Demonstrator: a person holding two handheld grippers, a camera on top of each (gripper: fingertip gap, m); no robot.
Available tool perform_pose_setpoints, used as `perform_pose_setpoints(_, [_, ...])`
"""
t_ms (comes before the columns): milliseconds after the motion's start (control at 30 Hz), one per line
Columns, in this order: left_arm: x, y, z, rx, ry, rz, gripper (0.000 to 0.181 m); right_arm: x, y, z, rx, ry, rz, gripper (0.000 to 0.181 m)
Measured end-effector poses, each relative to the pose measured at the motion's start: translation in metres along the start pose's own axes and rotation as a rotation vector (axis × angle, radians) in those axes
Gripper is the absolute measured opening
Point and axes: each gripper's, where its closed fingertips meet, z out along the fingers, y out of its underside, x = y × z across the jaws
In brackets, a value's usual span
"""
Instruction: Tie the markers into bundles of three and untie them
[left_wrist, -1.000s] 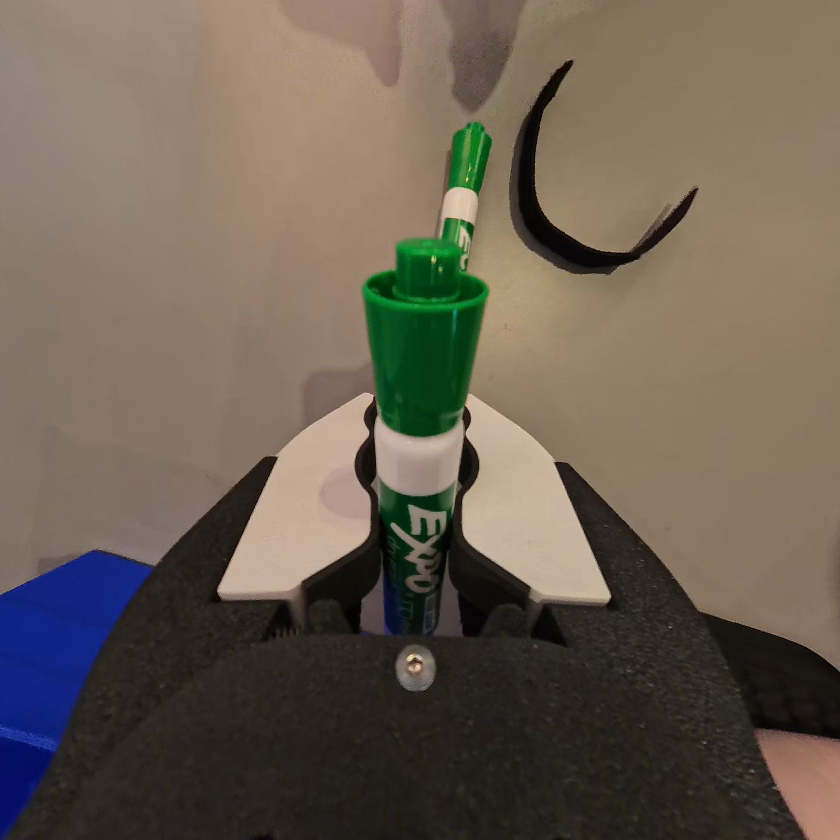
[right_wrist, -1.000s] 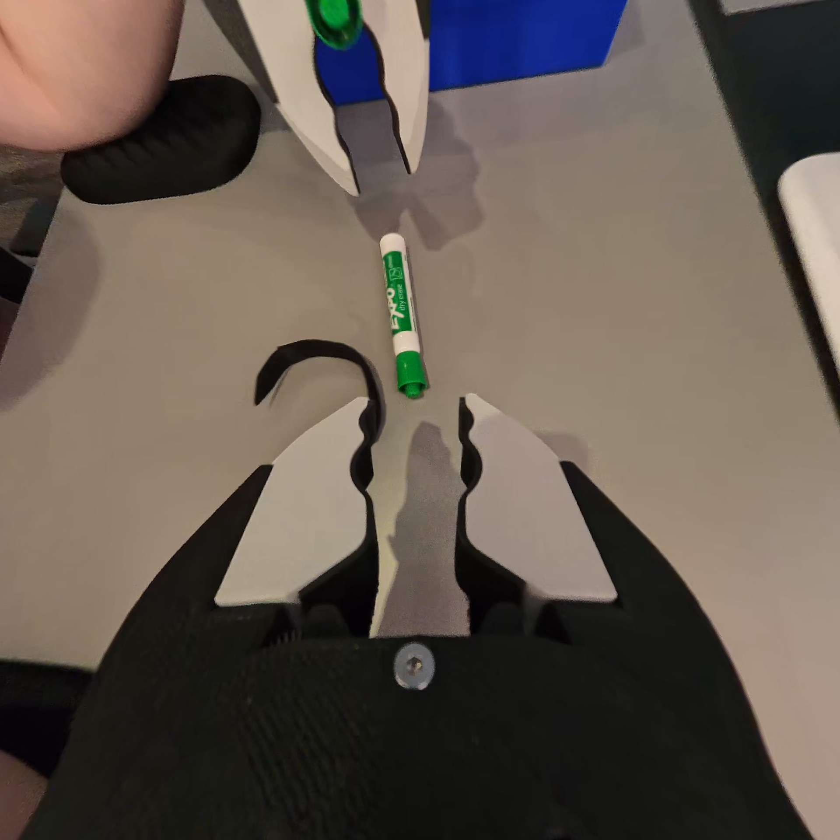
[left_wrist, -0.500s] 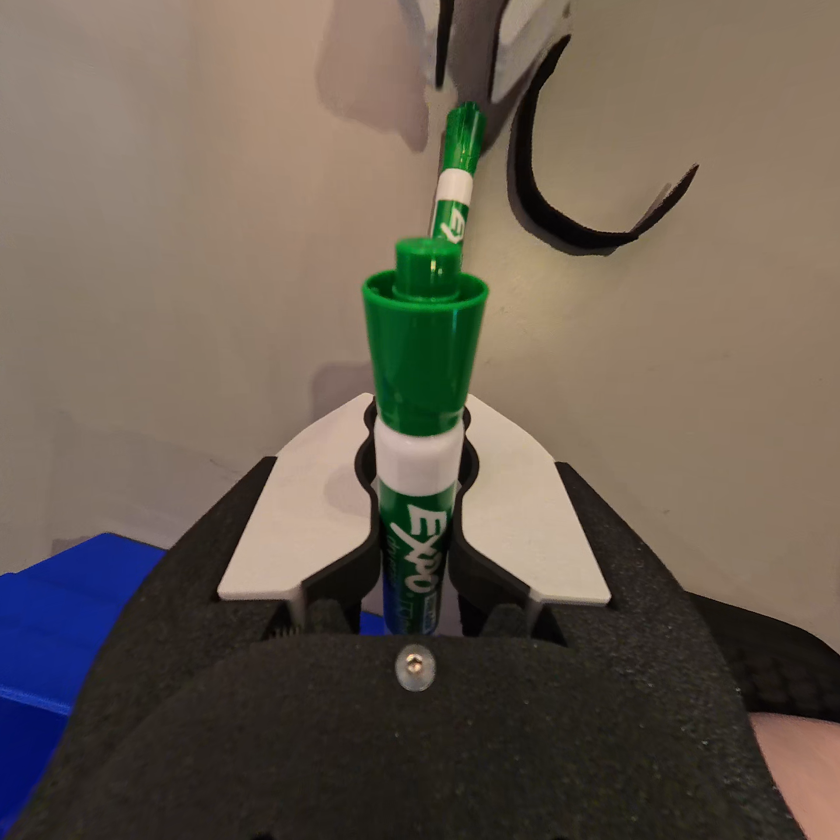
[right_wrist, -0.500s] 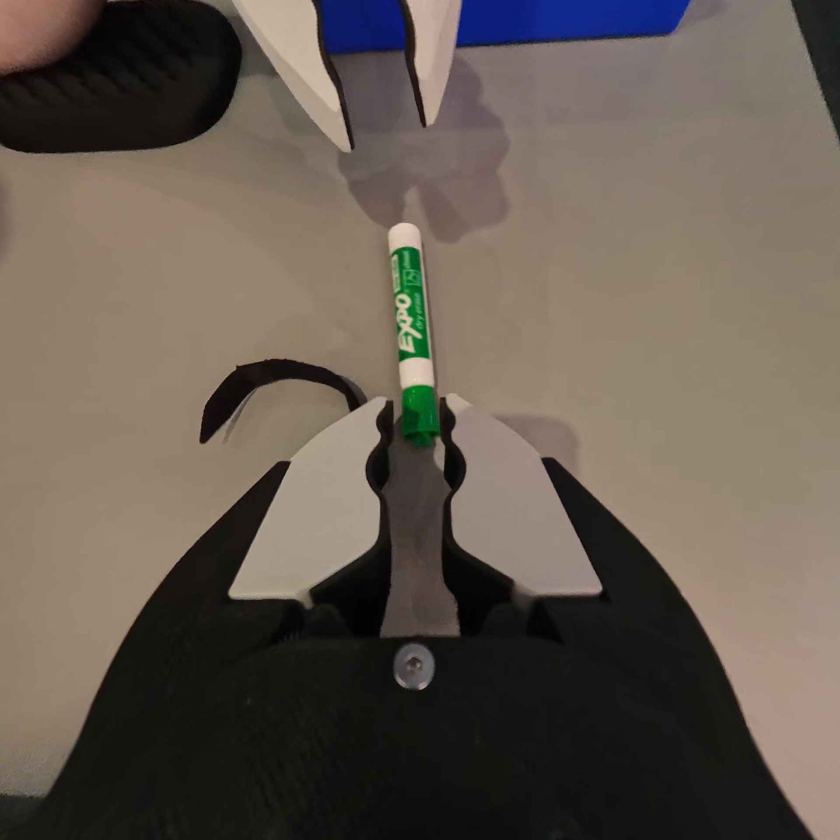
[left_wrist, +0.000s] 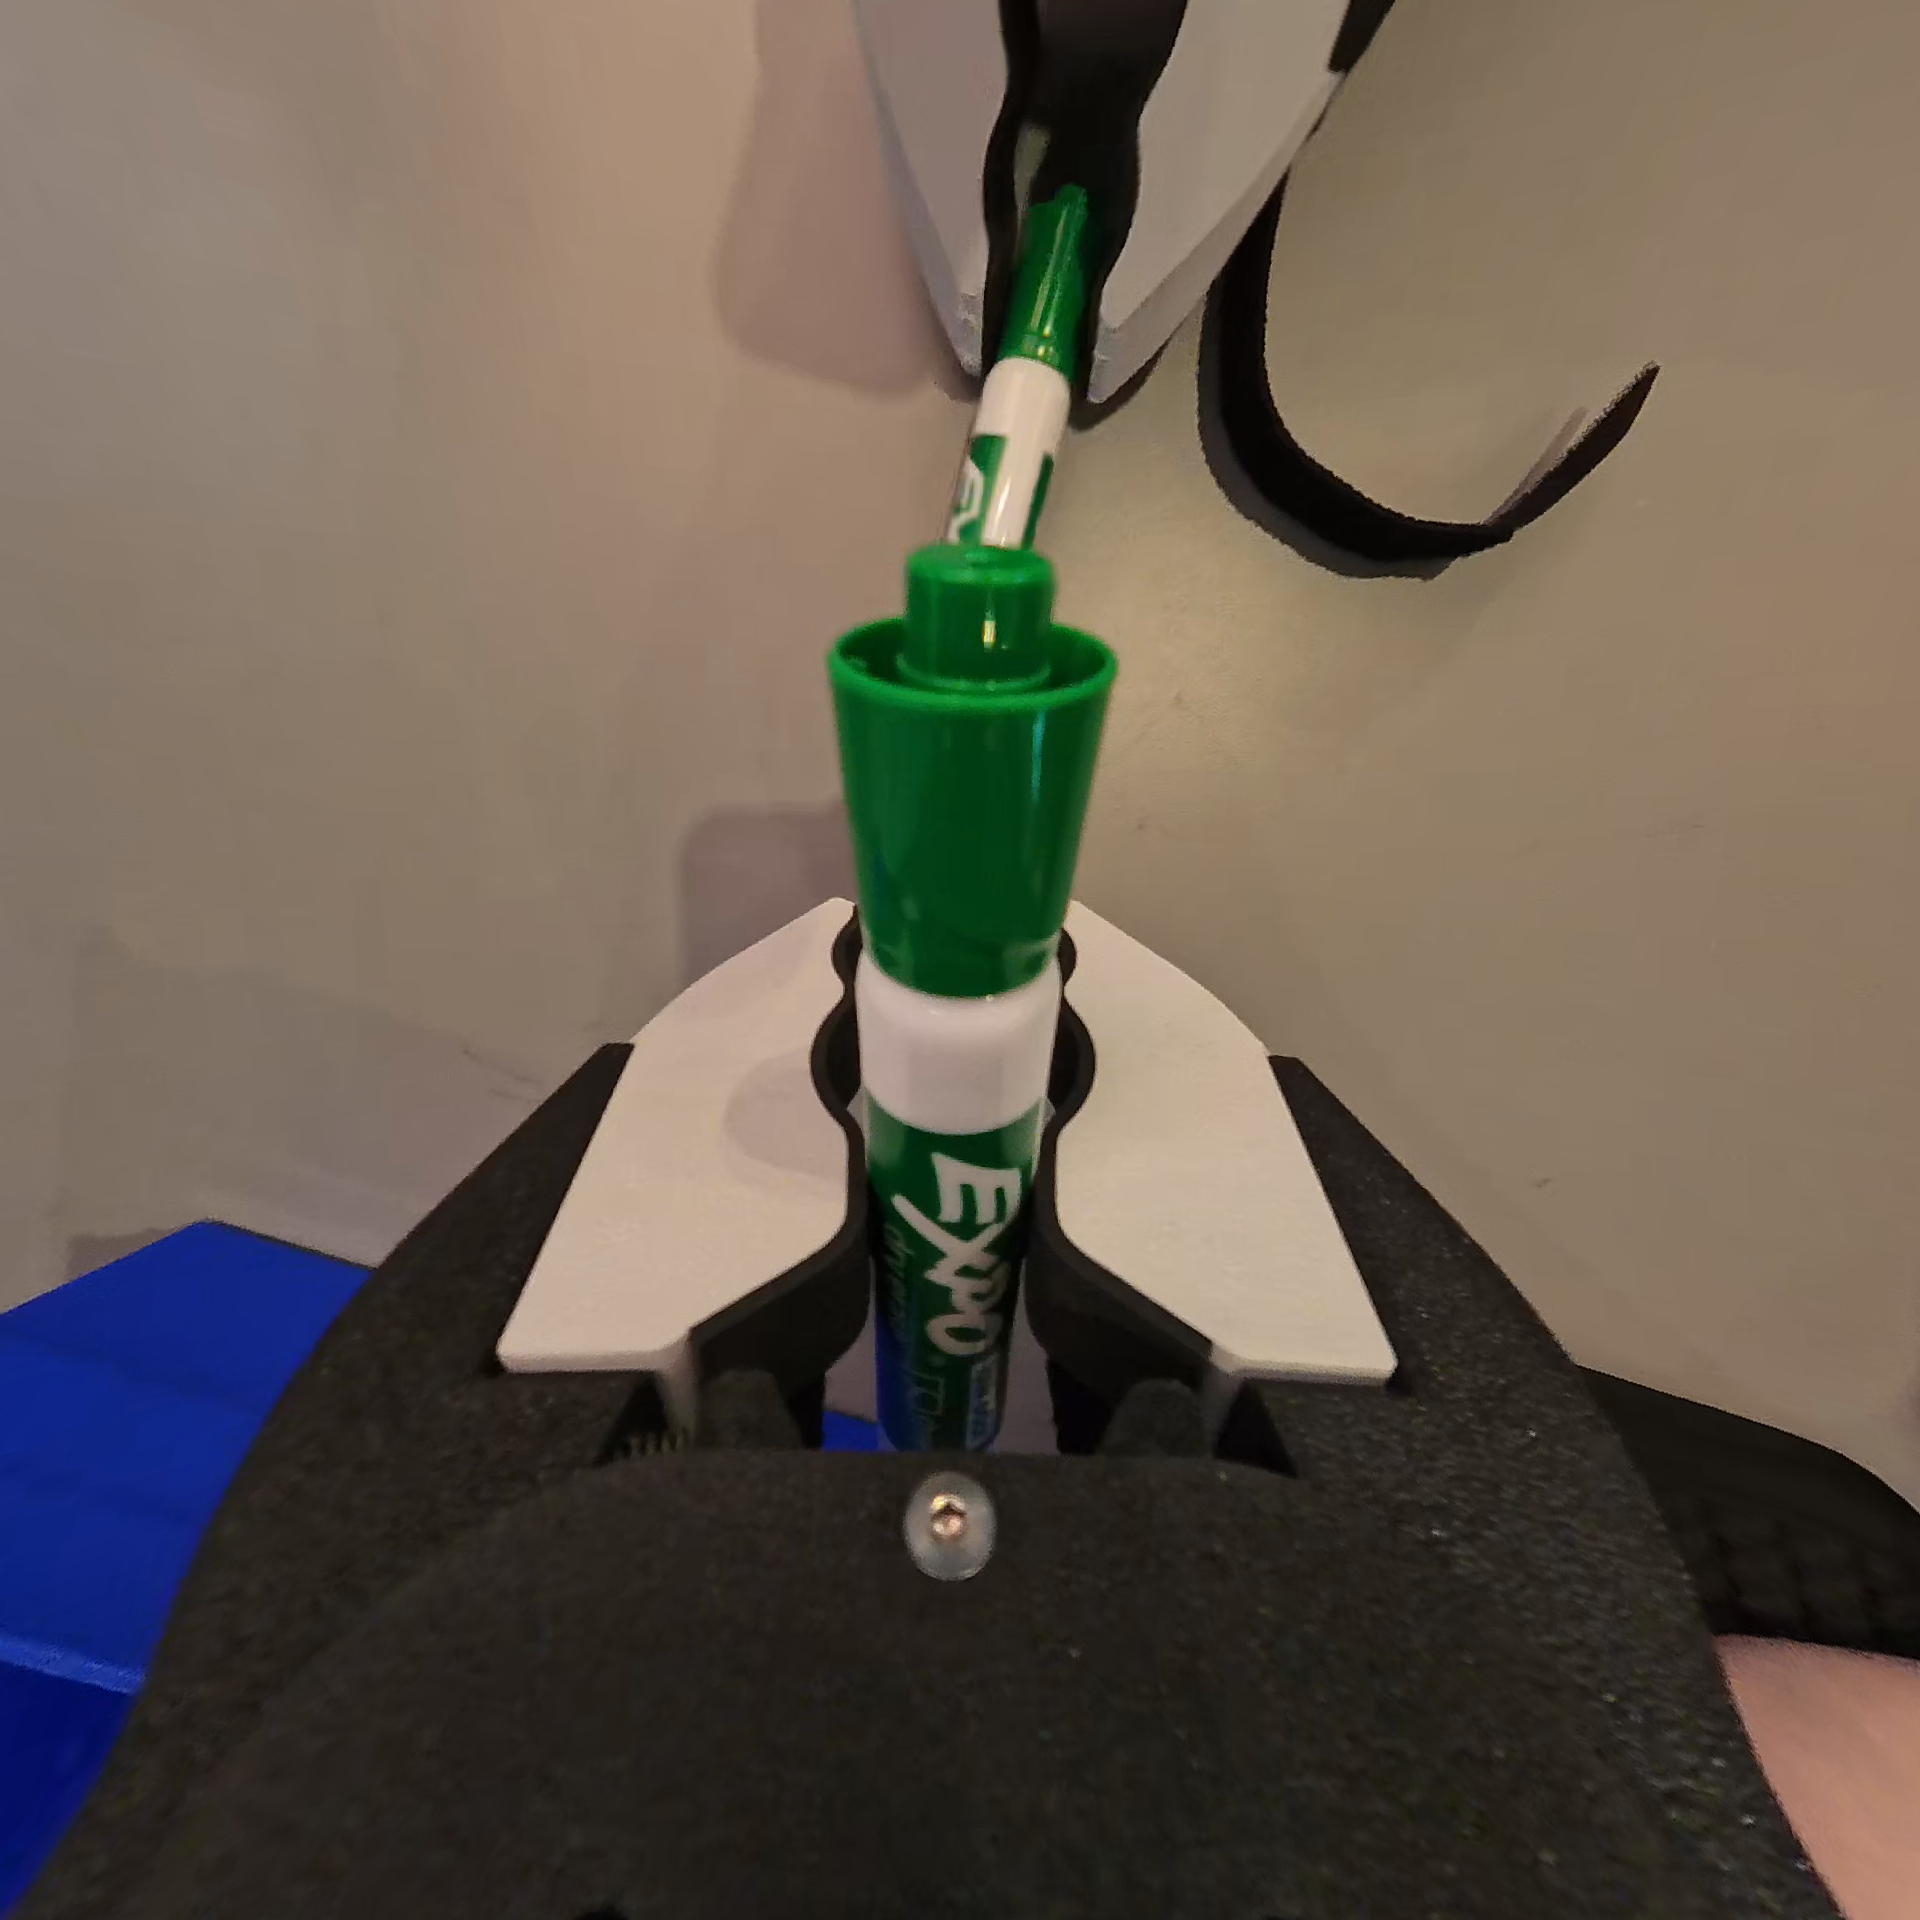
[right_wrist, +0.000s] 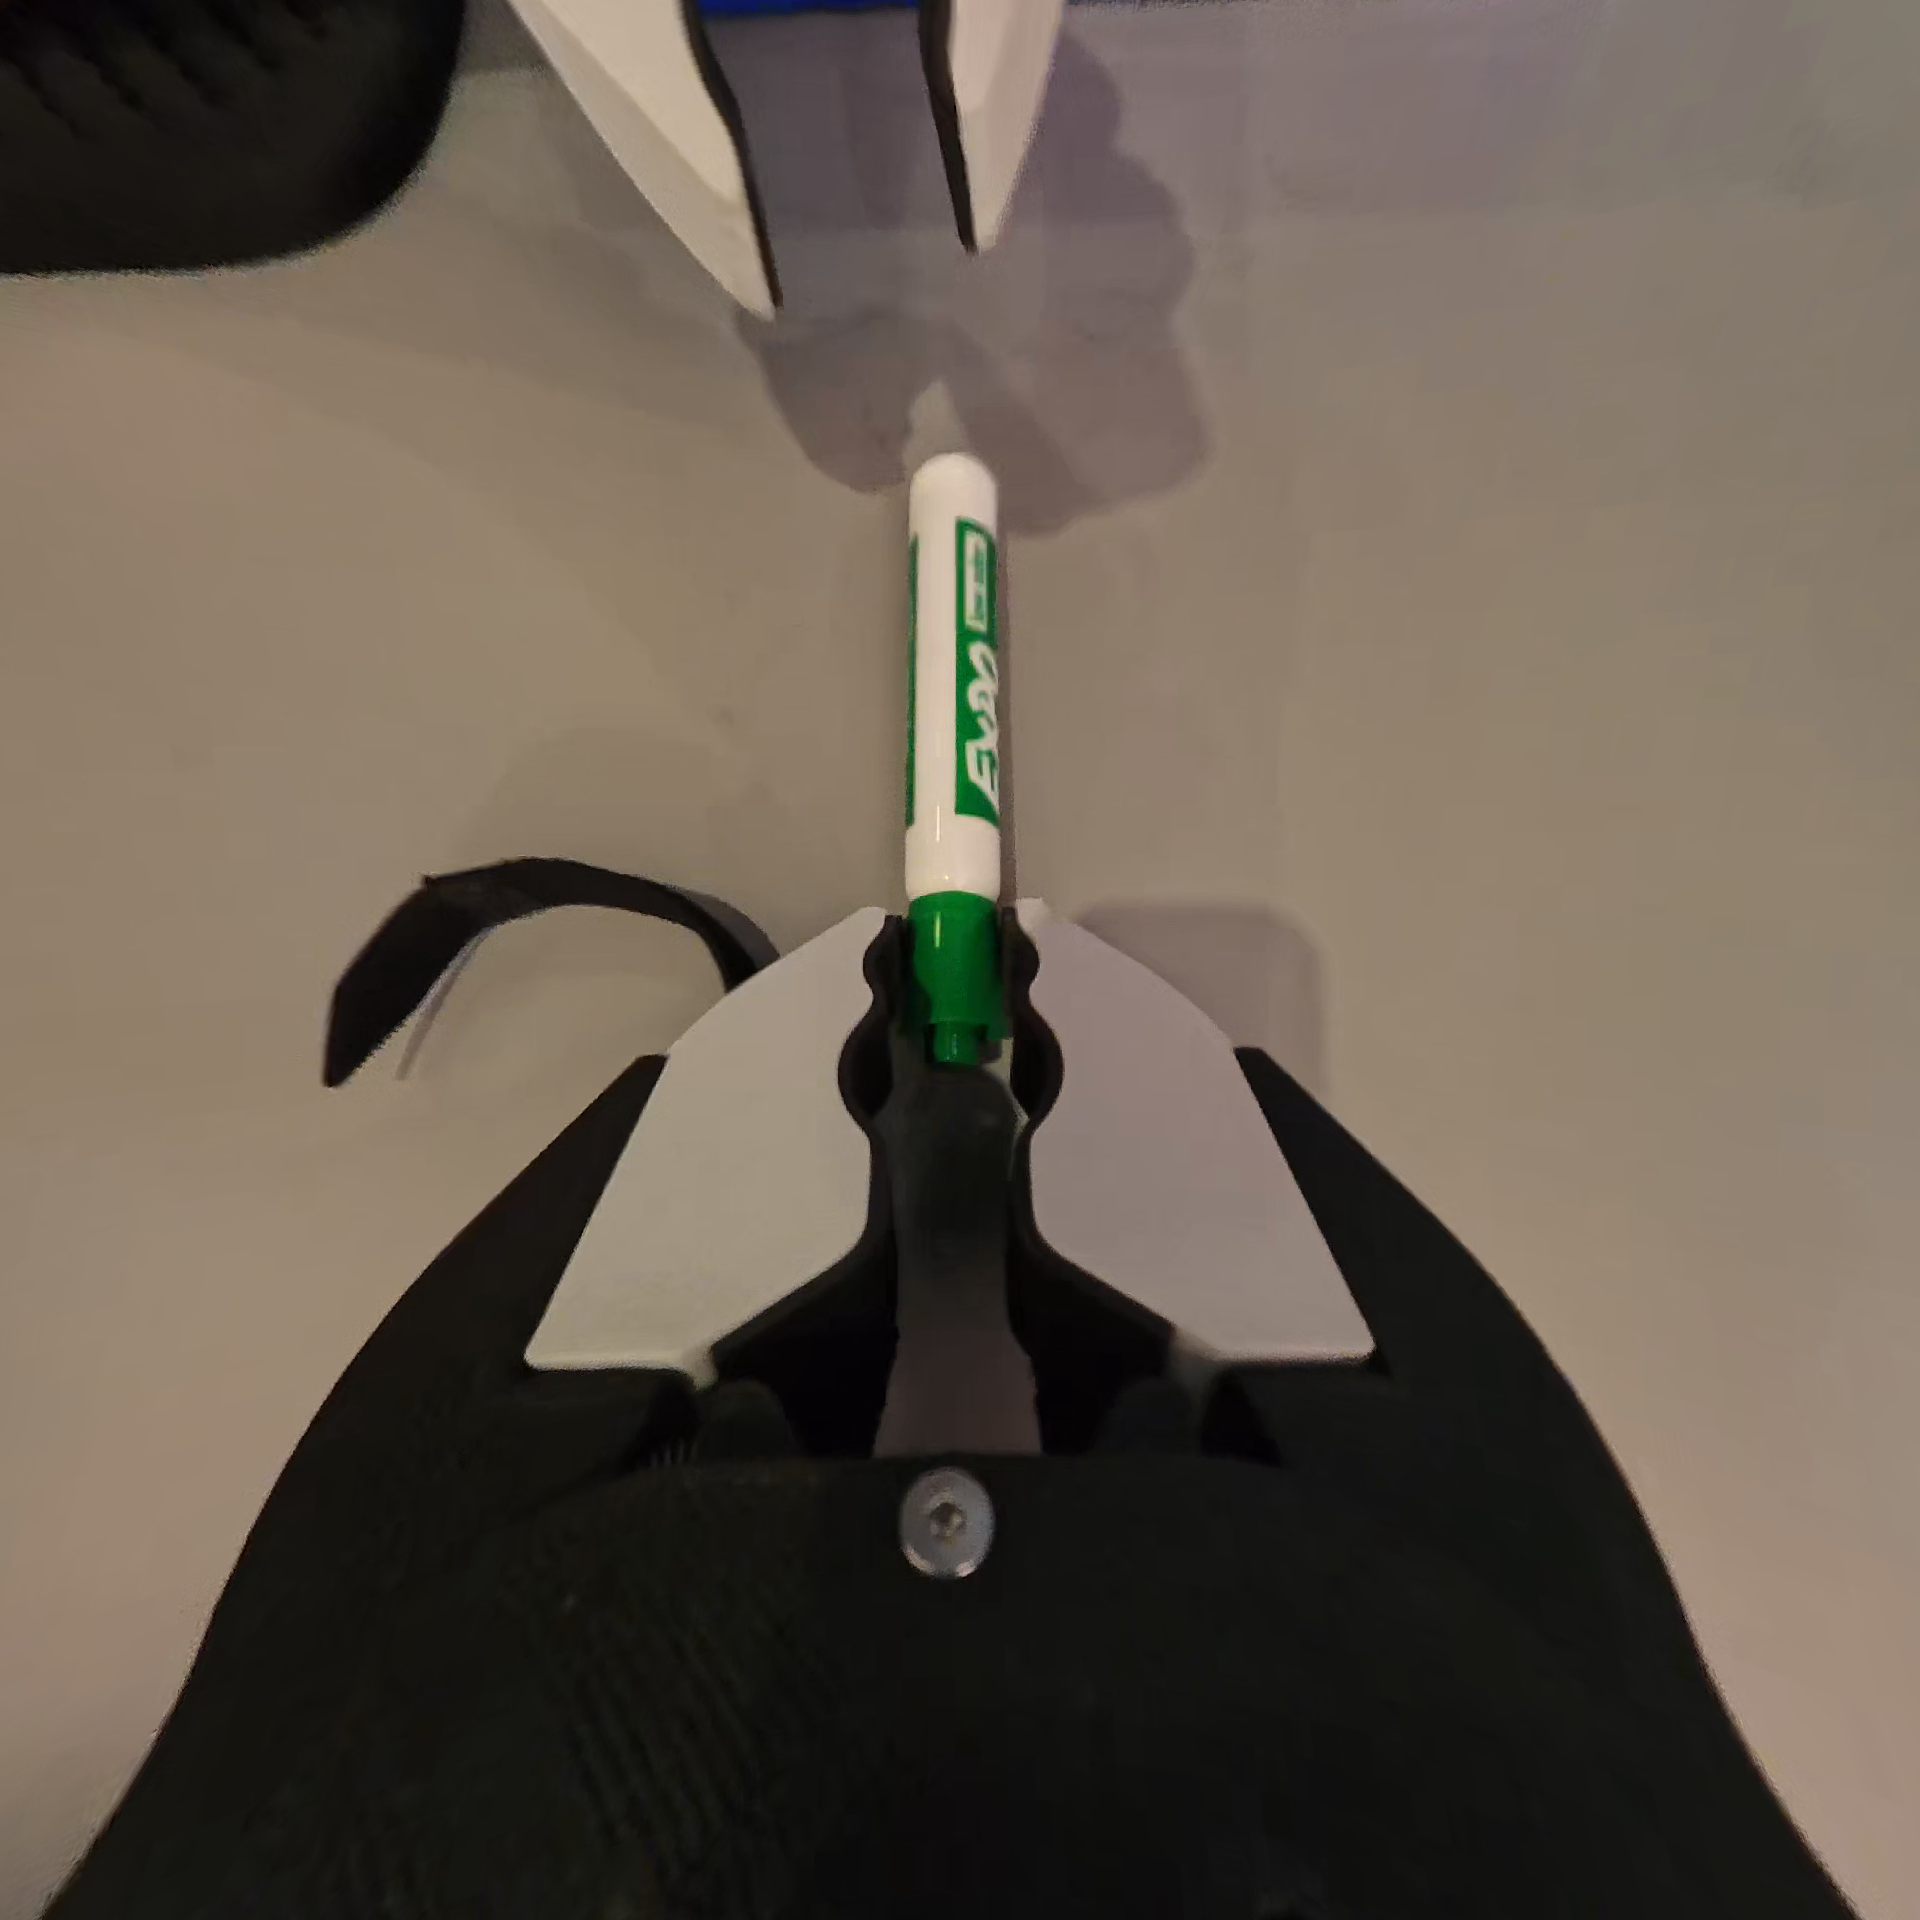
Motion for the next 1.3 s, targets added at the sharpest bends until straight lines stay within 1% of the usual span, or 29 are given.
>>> perform_pose_setpoints(133, [-0.003,0.001,-0.004,0.014,-0.004,-0.018,0.032,-0.01,-0.033,-0.025,0.104,0.025,-0.06,0.019])
perform_pose_setpoints(200, [-0.002,0.0,-0.005,0.018,0.001,-0.017,0.031,-0.017,-0.046,-0.037,0.114,0.034,-0.093,0.019])
perform_pose_setpoints(233, [0.0,-0.001,-0.006,0.024,0.008,-0.016,0.032,-0.018,-0.048,-0.04,0.095,0.05,-0.105,0.019])
perform_pose_setpoints(333, [0.004,-0.005,-0.007,0.027,0.003,-0.002,0.031,-0.019,-0.053,-0.043,0.059,0.095,-0.13,0.019])
perform_pose_setpoints(600, [0.022,-0.018,-0.002,0.029,0.039,0.062,0.032,-0.035,-0.089,-0.037,0.151,0.076,-0.155,0.019])
perform_pose_setpoints(800, [0.029,-0.022,0.002,0.018,0.046,0.081,0.032,-0.037,-0.102,-0.03,0.199,0.091,-0.151,0.019])
perform_pose_setpoints(900, [0.028,-0.021,0.003,0.009,0.047,0.078,0.032,-0.036,-0.101,-0.029,0.205,0.083,-0.135,0.019])
perform_pose_setpoints(967, [0.025,-0.024,0.003,0.029,0.038,0.073,0.031,-0.034,-0.101,-0.03,0.218,0.08,-0.127,0.019])
perform_pose_setpoints(1033, [0.028,-0.026,0.004,0.036,0.063,0.063,0.031,-0.035,-0.102,-0.032,0.241,0.063,-0.12,0.018])
perform_pose_setpoints(1167, [0.028,-0.02,0.007,-0.017,0.019,0.11,0.032,-0.037,-0.103,-0.029,0.256,0.042,-0.113,0.019])
perform_pose_setpoints(1300, [0.03,-0.023,0.006,-0.003,0.027,0.109,0.032,-0.038,-0.105,-0.031,0.276,0.029,-0.106,0.018])
